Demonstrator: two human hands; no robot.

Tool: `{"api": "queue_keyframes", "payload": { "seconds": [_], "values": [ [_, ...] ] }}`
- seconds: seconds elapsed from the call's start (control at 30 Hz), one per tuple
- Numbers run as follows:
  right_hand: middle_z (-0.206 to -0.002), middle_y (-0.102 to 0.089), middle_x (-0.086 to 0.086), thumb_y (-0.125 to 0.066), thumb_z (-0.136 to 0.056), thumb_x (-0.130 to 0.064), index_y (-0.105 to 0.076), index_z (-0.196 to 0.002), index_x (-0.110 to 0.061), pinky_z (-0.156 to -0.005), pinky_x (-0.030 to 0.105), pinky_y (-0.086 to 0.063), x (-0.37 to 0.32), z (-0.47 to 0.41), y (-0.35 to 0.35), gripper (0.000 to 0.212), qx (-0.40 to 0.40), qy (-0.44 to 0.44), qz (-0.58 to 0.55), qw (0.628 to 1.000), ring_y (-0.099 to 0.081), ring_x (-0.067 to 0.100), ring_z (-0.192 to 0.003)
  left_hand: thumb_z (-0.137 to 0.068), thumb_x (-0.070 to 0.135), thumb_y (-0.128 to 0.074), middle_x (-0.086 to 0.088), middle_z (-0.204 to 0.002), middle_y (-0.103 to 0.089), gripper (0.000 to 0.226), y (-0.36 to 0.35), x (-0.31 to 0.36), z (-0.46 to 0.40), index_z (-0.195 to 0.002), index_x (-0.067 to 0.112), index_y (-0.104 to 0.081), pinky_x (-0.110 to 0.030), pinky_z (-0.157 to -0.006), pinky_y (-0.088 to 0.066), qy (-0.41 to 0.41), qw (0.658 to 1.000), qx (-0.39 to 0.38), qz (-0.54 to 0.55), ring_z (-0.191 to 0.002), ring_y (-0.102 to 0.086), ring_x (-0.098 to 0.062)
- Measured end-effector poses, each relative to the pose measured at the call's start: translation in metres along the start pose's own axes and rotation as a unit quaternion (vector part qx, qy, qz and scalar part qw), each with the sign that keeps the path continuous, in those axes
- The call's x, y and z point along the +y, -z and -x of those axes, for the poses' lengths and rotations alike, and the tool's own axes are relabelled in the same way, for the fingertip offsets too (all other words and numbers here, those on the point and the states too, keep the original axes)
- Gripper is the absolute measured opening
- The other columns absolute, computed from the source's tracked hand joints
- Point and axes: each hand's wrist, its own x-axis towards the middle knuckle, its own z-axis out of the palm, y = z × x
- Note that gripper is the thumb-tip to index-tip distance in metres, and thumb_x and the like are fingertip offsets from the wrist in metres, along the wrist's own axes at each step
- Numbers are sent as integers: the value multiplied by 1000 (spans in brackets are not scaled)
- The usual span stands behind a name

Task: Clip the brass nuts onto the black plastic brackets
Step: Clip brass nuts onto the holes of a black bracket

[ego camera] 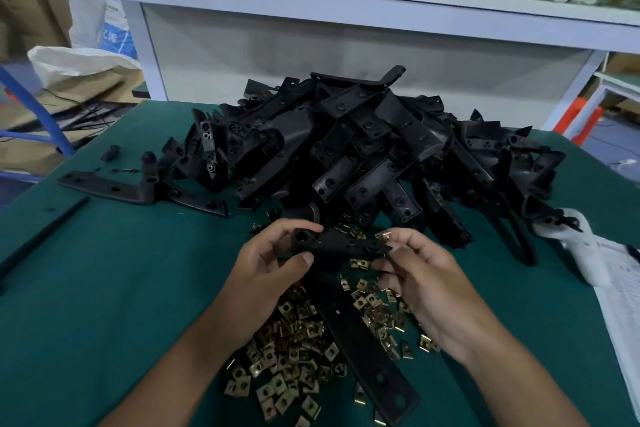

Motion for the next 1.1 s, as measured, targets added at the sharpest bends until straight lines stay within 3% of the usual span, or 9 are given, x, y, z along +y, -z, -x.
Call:
{"api": "queue_keyframes", "payload": {
  "seconds": [0.1, 0.27, 0.4, 0.5, 0.6, 0.73, 0.9, 1.0, 1.1],
  "values": [
    [-88, -73, 4, -62, -91, -13, -76, -85, -15, -60, 21, -56, -8, 1, -3, 15, -17, -37, -123, 992, -67, 10, -68, -90, 4, -61, 6, -93, -73, 27, -4, 0, 2, -107, 23, -70, -19, -76, -54, -2, 1000, -11, -21, -89, -70, -10],
    [-89, -74, 5, -65, -86, -19, -79, -79, -20, -57, 20, -55, -5, -2, -2, 15, 2, -59, -139, 988, -67, 7, -68, -90, 8, -58, 11, -93, -71, 32, -4, 0, 3, -107, 30, -72, -18, -75, -52, -11, 995, -28, -93, -87, -67, -7],
    [-94, -71, 6, -70, -82, -16, -71, -87, -16, -58, 19, -52, -4, -4, 2, 5, -7, -47, -127, 991, -60, 6, -67, -89, 14, -59, 11, -94, -71, 29, -2, -2, 3, -108, 31, -71, -17, -74, -51, -11, 993, -42, -109, -86, -67, -6],
    [-95, -69, 5, -75, -75, -11, -68, -97, -13, -60, 18, -51, -2, -4, 3, 24, -9, -41, -126, 991, -56, 7, -66, -86, 23, -59, 14, -93, -70, 26, -2, -3, 4, -109, 30, -71, -16, -72, -50, -14, 993, -48, -103, -85, -66, -3],
    [-89, -67, -2, -74, -74, -12, -75, -109, -16, -63, 17, -50, -3, -3, 4, 35, -14, -38, -112, 993, -53, 5, -65, -86, 22, -59, 14, -92, -70, 26, -3, -3, 3, -108, 30, -70, -15, -72, -50, -14, 993, -46, -109, -84, -65, -2],
    [-91, -68, 1, -75, -71, -15, -79, -94, -22, -58, 16, -47, -5, -2, 1, 25, -25, -31, -105, 994, -58, 4, -65, -88, 13, -58, 11, -93, -71, 29, -3, -4, 3, -106, 31, -70, -16, -73, -50, -8, 991, -43, -124, -86, -66, -5],
    [-99, -76, 4, -77, -74, -22, -72, -93, -22, -66, 22, -44, -9, 2, -2, 20, -38, -23, -37, 998, -64, 4, -77, -83, 30, -61, 7, -92, -70, 25, -4, -2, 4, -105, 32, -71, -20, -72, -51, -10, 991, -39, -128, -83, -66, -12],
    [-82, -74, -5, -77, -76, -25, -71, -95, -18, -79, 31, -46, -12, -1, -9, 21, -52, -19, 3, 998, -66, 13, -89, -85, 37, -70, 4, -98, -73, 26, -4, 0, 5, -111, 34, -72, -22, -76, -55, -4, 990, -48, -134, -90, -70, -16],
    [-85, -76, 2, -79, -76, -25, -76, -86, -22, -76, 21, -54, -21, -5, -18, 11, -72, -22, 24, 997, -71, 14, -85, -83, 40, -79, 5, -103, -76, 30, -4, 3, 5, -112, 36, -74, -18, -82, -54, -13, 990, -47, -130, -98, -72, -12]
  ]
}}
